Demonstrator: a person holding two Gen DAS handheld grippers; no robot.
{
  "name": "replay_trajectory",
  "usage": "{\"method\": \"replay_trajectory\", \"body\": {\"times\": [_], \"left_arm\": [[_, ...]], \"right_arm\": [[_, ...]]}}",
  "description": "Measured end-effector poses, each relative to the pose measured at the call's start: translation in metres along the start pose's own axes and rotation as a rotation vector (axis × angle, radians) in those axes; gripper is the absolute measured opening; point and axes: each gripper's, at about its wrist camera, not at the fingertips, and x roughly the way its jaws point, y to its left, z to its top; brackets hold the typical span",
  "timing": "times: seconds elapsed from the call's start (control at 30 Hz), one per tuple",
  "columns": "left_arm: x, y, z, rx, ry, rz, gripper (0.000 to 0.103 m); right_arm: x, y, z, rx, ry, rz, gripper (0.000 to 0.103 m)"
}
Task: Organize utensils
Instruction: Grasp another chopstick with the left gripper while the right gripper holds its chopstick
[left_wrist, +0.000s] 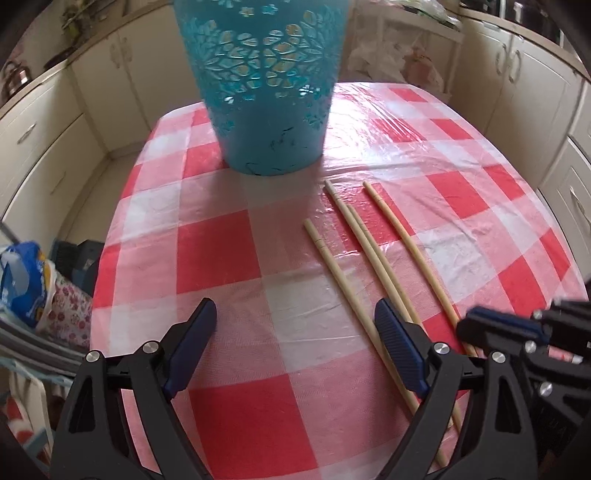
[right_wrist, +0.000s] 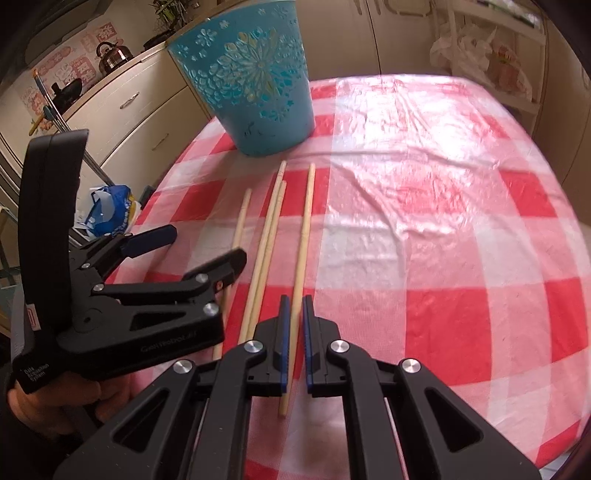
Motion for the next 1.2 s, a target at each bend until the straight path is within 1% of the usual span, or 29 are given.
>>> {"method": "replay_trajectory", "body": {"times": [0.1,0.13,0.17,0.23,0.27,0.37,0.4,0.43,0.47,0.5,0.53,0.57,0.6,0.63,0.67,0.7,0.73,0.8,0.87,0.9,0.93,0.97,1.0,1.03,1.1,1.17,1.2], "left_arm": [[0.003,0.005,0.007,0.022,0.021,-0.034,0.084],[0.005,0.007,0.01,0.024,0.028,-0.048,0.082],[0.005,0.009,0.012,0.024,0.032,-0.042,0.081],[0.007,0.013,0.014,0.017,0.028,-0.043,0.077],[0.007,0.015,0.015,0.014,0.024,-0.051,0.077],[0.008,0.015,0.017,0.048,0.015,-0.06,0.07],[0.008,0.015,0.017,0.059,0.011,-0.062,0.065],[0.008,0.015,0.018,0.075,0.003,-0.072,0.058],[0.008,0.014,0.02,0.095,-0.001,-0.082,0.054],[0.009,0.013,0.022,0.112,-0.002,-0.094,0.046],[0.01,0.013,0.024,0.132,0.001,-0.106,0.041],[0.011,0.014,0.028,0.154,0.008,-0.127,0.039],[0.012,0.015,0.031,0.173,0.015,-0.145,0.035],[0.013,0.016,0.034,0.186,0.02,-0.16,0.028],[0.015,0.018,0.038,0.202,0.026,-0.189,0.025],[0.016,0.021,0.041,0.223,0.028,-0.22,0.02],[0.018,0.023,0.043,0.254,0.027,-0.239,0.019],[0.019,0.021,0.044,0.324,0.024,-0.26,0.018],[0.019,0.017,0.044,0.413,0.02,-0.284,0.017],[0.019,0.016,0.043,0.442,0.019,-0.289,0.017],[0.018,0.014,0.043,0.472,0.019,-0.296,0.014],[0.017,0.013,0.041,0.514,0.019,-0.307,0.013],[0.016,0.013,0.041,0.526,0.021,-0.309,0.013],[0.016,0.012,0.041,0.527,0.025,-0.307,0.013],[0.015,0.013,0.041,0.516,0.029,-0.279,0.013],[0.014,0.013,0.038,0.493,0.023,-0.226,0.02],[0.013,0.013,0.037,0.468,0.021,-0.197,0.029]], "right_arm": [[0.008,0.007,0.013,-0.037,-0.018,-0.053,0.007],[0.013,0.008,0.019,-0.042,-0.019,-0.07,0.007],[0.017,0.008,0.025,-0.046,-0.022,-0.083,0.007],[0.024,0.007,0.034,-0.053,-0.025,-0.098,0.007],[0.029,0.005,0.038,-0.053,-0.017,-0.097,0.007],[0.037,0.004,0.047,-0.063,-0.016,-0.098,0.007],[0.038,0.003,0.049,-0.07,-0.017,-0.102,0.007],[0.04,0.002,0.051,-0.076,-0.016,-0.111,0.007],[0.042,0.001,0.052,-0.078,-0.008,-0.119,0.007],[0.044,-0.001,0.053,-0.076,-0.003,-0.118,0.007],[0.043,-0.004,0.053,-0.063,-0.005,-0.105,0.007],[0.042,-0.008,0.053,-0.039,-0.009,-0.082,0.007],[0.039,-0.009,0.053,-0.028,-0.02,-0.06,0.008],[0.038,-0.01,0.055,-0.024,-0.03,-0.048,0.01],[0.038,-0.009,0.056,-0.028,-0.035,-0.043,0.016],[0.038,-0.008,0.057,-0.034,-0.038,-0.033,0.022],[0.039,-0.006,0.058,-0.041,-0.04,-0.025,0.023],[0.044,0.001,0.059,-0.068,-0.034,-0.034,0.024],[0.049,0.007,0.06,-0.099,-0.022,-0.067,0.024],[0.052,0.009,0.06,-0.11,-0.016,-0.083,0.023],[0.052,0.01,0.06,-0.119,-0.018,-0.097,0.022],[0.053,0.011,0.059,-0.124,-0.016,-0.109,0.016],[0.052,0.011,0.058,-0.127,-0.014,-0.114,0.009],[0.052,0.009,0.058,-0.124,-0.012,-0.108,0.008],[0.051,0.007,0.057,-0.121,-0.011,-0.106,0.008],[0.052,0.006,0.06,-0.115,-0.009,-0.107,0.008],[0.053,0.005,0.061,-0.116,-0.008,-0.113,0.008]]}}
